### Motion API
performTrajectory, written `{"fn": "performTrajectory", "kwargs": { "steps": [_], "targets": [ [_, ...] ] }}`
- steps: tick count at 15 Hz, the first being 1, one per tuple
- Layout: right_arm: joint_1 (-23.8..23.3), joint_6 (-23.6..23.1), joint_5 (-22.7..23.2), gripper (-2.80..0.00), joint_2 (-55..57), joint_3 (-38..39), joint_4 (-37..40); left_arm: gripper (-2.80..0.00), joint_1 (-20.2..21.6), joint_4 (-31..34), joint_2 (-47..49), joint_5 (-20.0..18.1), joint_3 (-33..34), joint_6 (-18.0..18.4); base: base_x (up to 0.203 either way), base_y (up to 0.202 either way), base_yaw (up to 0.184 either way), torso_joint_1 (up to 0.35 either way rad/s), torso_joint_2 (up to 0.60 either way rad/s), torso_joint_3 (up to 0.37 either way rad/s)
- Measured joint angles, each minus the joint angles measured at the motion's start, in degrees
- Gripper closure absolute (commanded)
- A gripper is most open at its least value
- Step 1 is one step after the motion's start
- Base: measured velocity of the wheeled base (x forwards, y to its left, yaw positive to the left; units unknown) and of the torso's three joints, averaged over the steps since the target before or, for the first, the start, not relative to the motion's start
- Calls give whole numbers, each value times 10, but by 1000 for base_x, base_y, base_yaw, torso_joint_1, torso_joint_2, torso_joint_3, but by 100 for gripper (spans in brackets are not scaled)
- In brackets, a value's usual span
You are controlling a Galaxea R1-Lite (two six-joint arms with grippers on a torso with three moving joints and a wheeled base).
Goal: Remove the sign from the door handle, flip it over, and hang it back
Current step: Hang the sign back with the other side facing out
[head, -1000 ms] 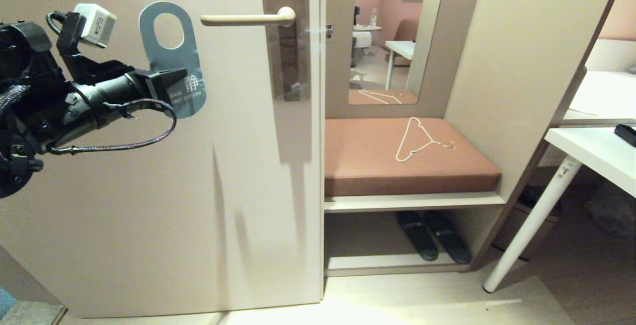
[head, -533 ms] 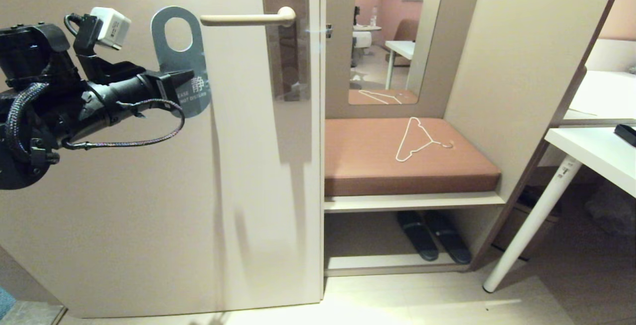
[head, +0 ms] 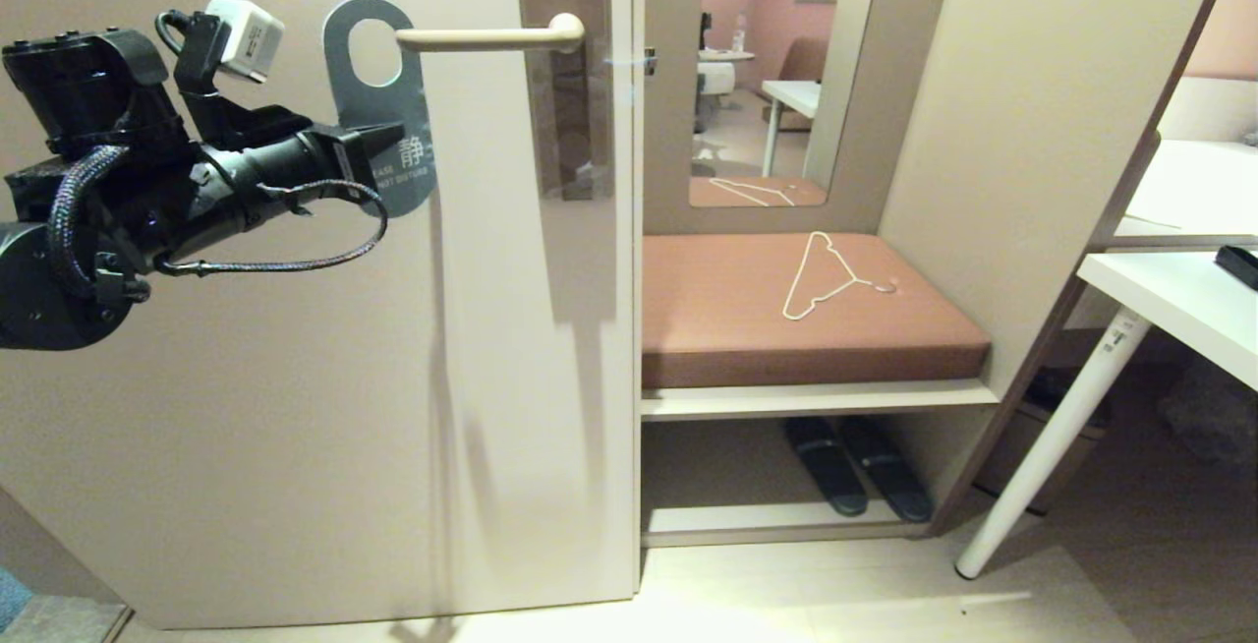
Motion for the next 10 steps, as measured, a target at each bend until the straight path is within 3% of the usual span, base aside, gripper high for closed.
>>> {"fn": "performTrajectory", "kwargs": {
  "steps": [10],
  "targets": [
    [0,0,0,0,0,0,0,0,-45,22,7,1,-37,7,0,0,0,0,0,0]
  ]
}}
